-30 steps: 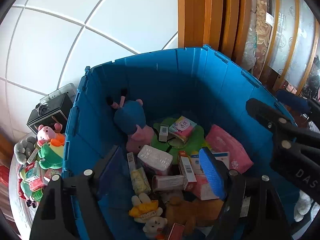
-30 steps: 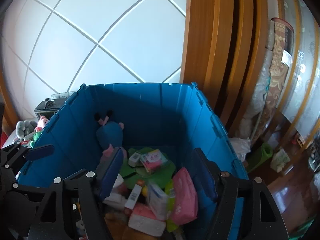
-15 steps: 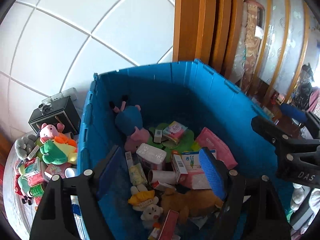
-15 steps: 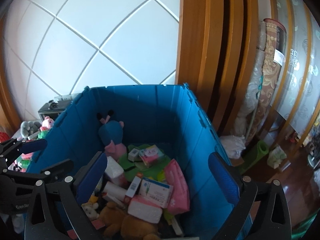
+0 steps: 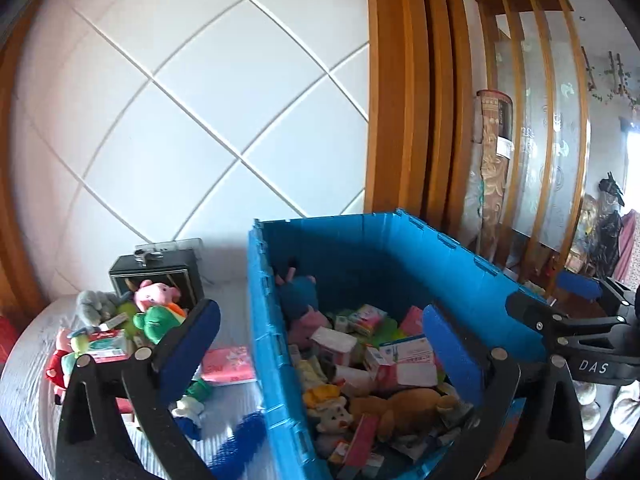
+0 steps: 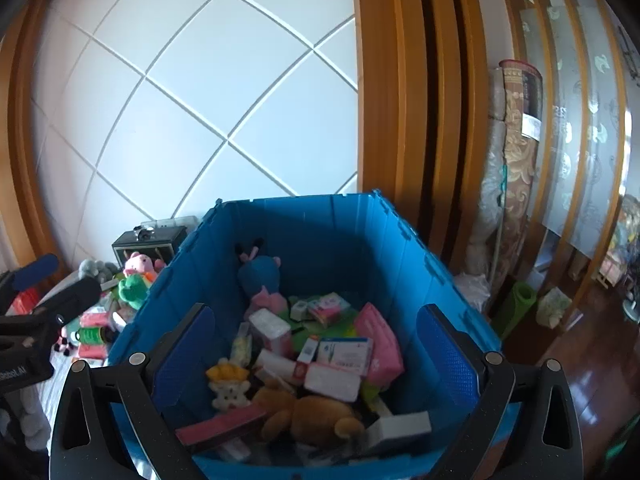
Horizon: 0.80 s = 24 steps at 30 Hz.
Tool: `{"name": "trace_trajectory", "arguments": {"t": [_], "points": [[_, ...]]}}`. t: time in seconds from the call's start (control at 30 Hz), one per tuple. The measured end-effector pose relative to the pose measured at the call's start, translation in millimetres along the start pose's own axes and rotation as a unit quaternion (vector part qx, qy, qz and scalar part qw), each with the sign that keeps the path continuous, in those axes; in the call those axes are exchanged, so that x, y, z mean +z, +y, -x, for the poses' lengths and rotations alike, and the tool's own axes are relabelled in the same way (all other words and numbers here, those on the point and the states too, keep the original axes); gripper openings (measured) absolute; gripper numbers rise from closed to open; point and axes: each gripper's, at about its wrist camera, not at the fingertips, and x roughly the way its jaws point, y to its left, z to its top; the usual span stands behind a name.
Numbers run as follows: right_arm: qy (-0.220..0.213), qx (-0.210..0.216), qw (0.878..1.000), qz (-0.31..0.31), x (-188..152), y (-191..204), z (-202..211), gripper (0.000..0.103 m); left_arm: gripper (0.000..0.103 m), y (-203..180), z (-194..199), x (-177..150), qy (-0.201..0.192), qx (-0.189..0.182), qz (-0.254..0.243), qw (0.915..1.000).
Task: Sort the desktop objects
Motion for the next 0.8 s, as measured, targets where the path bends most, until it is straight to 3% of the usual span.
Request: {"name": "trace_trajectory", "arguments": {"t": [0.1, 0.33, 0.63, 0.8], "points": [[0.007, -0.007, 1.000, -0.004, -8, 13, 14, 0.103, 0.103, 11, 7, -5, 0.026, 0.003, -0.001, 0.9997], [0.014, -0.019, 1.000, -0.012, -31, 44, 47, 0.103, 0.103, 44, 30, -28, 0.066, -0.036, 0.029, 0.9967], [0.029, -0.018, 0.999, -0.018, -57, 76, 58, 0.103, 0.103, 62, 62, -47, 0.047, 0.000, 0.011, 0.9988], [0.030, -0.023, 0.999, -0.015, -61, 85, 61, 0.103, 0.103, 67, 67, -50, 0.046, -0.009, 0.010, 0.9988]]}}
